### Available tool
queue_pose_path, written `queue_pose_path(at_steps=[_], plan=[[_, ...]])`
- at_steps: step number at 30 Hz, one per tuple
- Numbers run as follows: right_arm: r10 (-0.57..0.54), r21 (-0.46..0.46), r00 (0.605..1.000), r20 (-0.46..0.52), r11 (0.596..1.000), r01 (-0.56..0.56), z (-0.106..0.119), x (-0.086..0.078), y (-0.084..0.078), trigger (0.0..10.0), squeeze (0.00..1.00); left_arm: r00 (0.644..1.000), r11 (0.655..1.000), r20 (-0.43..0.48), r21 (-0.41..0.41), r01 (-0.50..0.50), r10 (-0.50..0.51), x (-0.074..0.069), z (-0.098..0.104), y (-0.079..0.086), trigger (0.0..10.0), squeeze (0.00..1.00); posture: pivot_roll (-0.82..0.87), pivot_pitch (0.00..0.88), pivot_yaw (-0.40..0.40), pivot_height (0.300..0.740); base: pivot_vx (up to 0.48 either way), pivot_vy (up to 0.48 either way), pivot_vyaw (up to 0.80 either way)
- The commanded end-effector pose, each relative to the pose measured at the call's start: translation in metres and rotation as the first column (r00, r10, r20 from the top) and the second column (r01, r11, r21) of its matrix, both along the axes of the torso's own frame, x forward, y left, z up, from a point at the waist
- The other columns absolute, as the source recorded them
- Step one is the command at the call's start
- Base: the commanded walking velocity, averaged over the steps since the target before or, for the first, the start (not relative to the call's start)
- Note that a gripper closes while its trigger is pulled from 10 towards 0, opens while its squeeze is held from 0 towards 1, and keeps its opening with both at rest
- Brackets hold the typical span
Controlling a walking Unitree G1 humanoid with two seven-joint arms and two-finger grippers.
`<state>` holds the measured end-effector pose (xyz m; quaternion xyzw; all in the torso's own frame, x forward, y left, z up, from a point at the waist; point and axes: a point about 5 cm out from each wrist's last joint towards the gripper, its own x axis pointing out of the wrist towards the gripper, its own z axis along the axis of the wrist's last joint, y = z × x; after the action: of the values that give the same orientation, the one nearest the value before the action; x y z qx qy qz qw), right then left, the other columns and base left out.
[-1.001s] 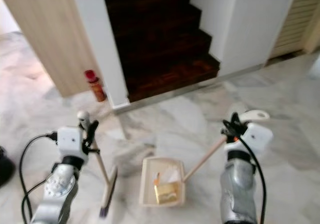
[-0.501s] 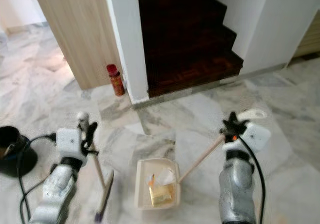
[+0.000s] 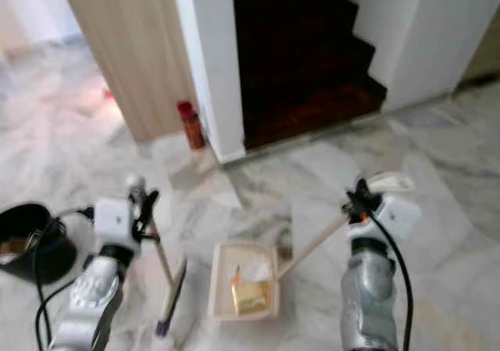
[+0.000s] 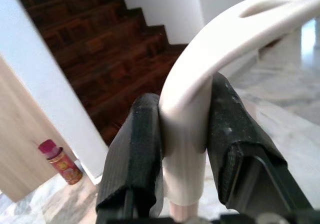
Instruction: Sweep floor
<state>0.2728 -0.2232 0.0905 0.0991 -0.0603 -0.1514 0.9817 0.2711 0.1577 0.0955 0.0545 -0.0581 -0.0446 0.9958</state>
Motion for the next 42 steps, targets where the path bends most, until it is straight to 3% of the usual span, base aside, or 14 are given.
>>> queue_pose_path(at_steps=[1,22,42], plan=[[0.027,-0.005,0.997,0.068,1.000,-0.026,0.0143,0.0069,0.0084,10.0,0.00,0.998,1.000,0.055,0.012,-0.008,0.007,0.0014,0.0117,0.0056,10.0,0.00,-0.03,0.000,0.045,0.740,0.000,0.334,0.80],[0.026,0.030,0.998,0.062,0.999,-0.028,0.0128,0.0060,0.0132,10.0,0.00,0.998,0.999,0.067,0.035,-0.019,0.017,0.0015,0.0182,0.0092,10.0,0.00,-0.01,0.000,0.042,0.740,0.000,0.334,0.03],[0.020,0.018,0.997,0.069,1.000,-0.021,0.0178,0.0070,0.0069,10.0,0.00,0.998,0.999,0.064,0.039,-0.027,0.024,0.0007,0.0194,0.0082,10.0,0.00,-0.01,0.000,0.037,0.740,0.000,0.335,0.00]])
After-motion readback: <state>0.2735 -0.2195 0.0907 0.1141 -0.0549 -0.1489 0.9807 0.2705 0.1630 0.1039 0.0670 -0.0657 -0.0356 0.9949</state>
